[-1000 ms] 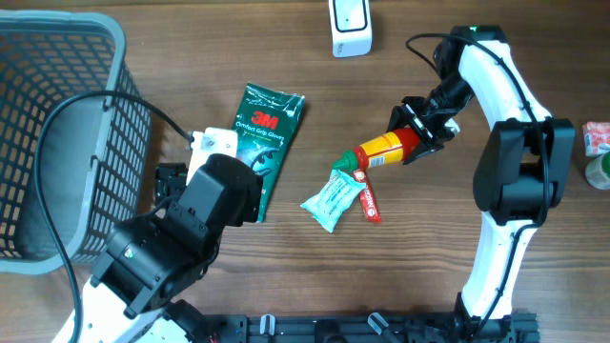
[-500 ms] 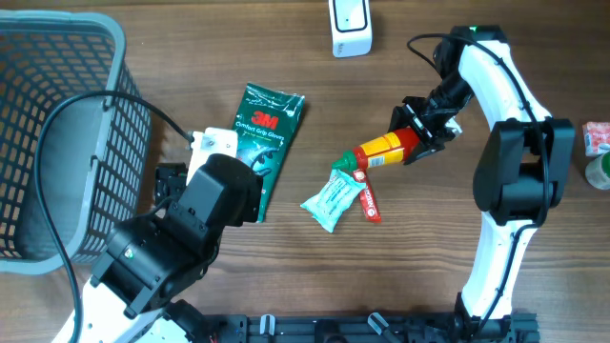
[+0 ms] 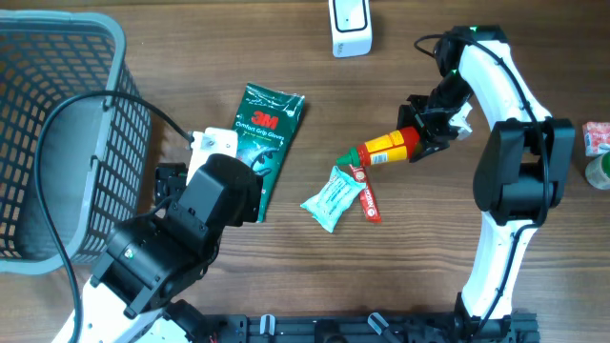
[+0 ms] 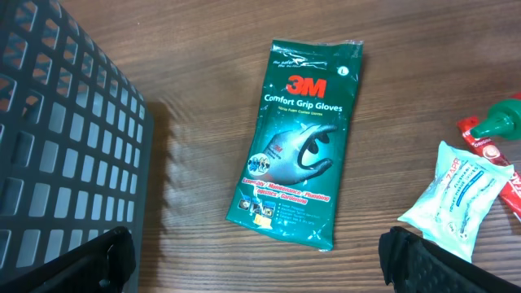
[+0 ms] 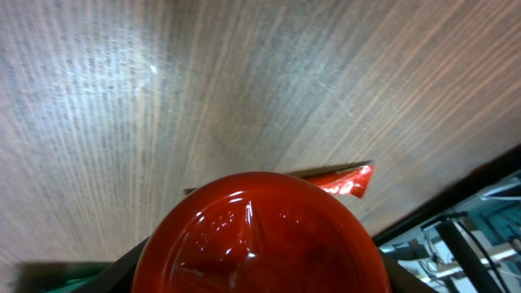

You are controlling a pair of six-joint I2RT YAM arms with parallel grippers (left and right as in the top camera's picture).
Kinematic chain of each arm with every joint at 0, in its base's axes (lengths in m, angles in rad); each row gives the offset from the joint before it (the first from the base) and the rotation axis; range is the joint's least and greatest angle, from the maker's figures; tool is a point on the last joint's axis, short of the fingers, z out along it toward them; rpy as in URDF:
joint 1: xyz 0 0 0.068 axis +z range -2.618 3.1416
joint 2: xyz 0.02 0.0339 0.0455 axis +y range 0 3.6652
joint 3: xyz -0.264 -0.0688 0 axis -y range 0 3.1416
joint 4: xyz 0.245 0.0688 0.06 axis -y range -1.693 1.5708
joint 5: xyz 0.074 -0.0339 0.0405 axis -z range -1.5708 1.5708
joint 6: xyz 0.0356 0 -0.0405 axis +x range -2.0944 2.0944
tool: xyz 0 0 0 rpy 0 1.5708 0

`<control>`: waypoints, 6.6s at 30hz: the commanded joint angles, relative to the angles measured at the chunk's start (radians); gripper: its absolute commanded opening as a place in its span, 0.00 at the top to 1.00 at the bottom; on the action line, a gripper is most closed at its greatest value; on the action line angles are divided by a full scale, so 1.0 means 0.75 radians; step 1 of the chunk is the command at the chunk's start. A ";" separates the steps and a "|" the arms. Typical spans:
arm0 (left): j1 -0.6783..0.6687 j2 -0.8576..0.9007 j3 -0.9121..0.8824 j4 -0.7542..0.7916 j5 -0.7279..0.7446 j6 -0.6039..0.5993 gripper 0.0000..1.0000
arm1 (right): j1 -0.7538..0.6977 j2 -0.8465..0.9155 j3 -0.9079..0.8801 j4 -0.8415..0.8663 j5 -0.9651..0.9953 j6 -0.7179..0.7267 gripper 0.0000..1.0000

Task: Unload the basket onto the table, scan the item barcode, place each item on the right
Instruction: 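Lift the sauce bottle with the right gripper and turn it, then carry the sauce bottle to the white scanner with the right gripper, then carry the sauce bottle to the far right and set it down, then move the right gripper back over the pale green tissue pack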

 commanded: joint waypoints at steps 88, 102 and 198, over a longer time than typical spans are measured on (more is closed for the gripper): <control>0.003 -0.001 0.005 0.004 0.005 -0.022 0.00 | 0.040 0.402 0.030 2.949 -0.236 0.101 0.39; 0.003 -0.001 0.005 0.004 0.005 -0.022 0.00 | 0.043 0.338 0.212 2.489 -0.456 -0.199 0.50; 0.003 -0.001 0.005 0.004 0.005 -0.022 0.00 | 0.216 -0.284 0.358 -0.028 0.065 -0.477 0.12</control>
